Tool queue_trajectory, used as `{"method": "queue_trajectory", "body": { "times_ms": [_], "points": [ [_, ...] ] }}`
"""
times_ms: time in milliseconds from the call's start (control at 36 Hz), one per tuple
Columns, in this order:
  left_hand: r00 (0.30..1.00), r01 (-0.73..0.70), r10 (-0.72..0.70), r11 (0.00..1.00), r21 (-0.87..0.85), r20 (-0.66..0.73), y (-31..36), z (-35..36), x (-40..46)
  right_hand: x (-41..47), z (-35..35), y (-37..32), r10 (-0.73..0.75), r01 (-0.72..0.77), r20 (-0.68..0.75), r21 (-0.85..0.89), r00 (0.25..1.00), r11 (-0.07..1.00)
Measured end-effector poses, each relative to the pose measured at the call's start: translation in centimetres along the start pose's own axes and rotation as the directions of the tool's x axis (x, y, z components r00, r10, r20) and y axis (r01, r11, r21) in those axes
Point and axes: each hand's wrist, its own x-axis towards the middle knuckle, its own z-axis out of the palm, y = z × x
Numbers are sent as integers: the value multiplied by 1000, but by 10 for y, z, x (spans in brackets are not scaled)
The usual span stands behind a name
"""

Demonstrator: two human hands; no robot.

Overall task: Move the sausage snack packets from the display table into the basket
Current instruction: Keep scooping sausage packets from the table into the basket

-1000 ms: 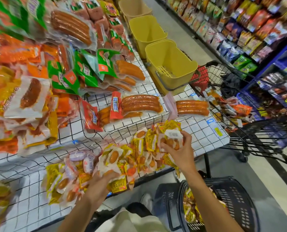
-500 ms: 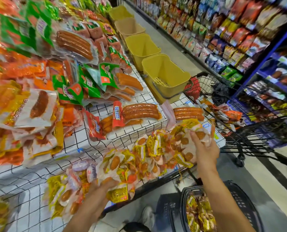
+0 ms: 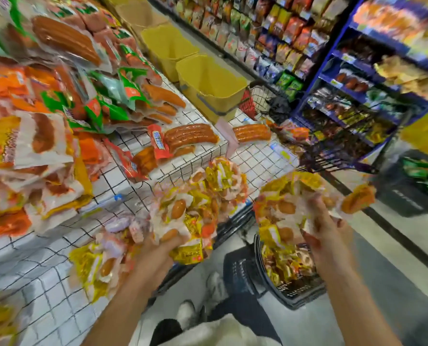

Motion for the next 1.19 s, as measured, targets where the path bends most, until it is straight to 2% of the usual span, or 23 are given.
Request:
{"method": "queue_trajectory", "body": {
  "times_ms": [111, 250, 361, 528, 722, 833, 1000, 1083, 1194],
  "points": [
    [994, 87, -91, 994, 68, 56, -25, 11, -2, -38, -46, 37, 107, -109, -125, -8, 986, 994],
    [982, 116, -143, 973, 197, 126, -52, 44, -6, -62, -112, 67, 259, -248, -258, 75, 931, 966],
    [968, 138, -193, 945, 297, 163, -85, 80, -2, -61, -160, 72, 288, -263, -370, 118, 883, 957],
    [945, 197, -283, 893, 405, 166, -139, 153, 9, -32, -230, 73, 378, -285, -468, 259, 799, 923],
    [929, 217, -335, 840, 497, 160, -209, 250, 29, 17, -307, 78, 433, -354, -518, 249, 738, 901],
    [915, 230, -371, 801, 553, 157, -249, 285, 56, 54, -337, 92, 438, -395, -522, 199, 732, 897],
    [891, 218, -415, 747, 628, 185, -330, 294, 131, 119, -367, 164, 485, -445, -528, 212, 697, 870],
    [886, 234, -431, 733, 639, 171, -375, 293, 184, 153, -371, 218, 467, -400, -560, 246, 684, 883],
    [839, 231, -505, 669, 707, 203, -433, 285, 264, 201, -365, 294, 435, -367, -602, 240, 670, 899]
  ]
}}
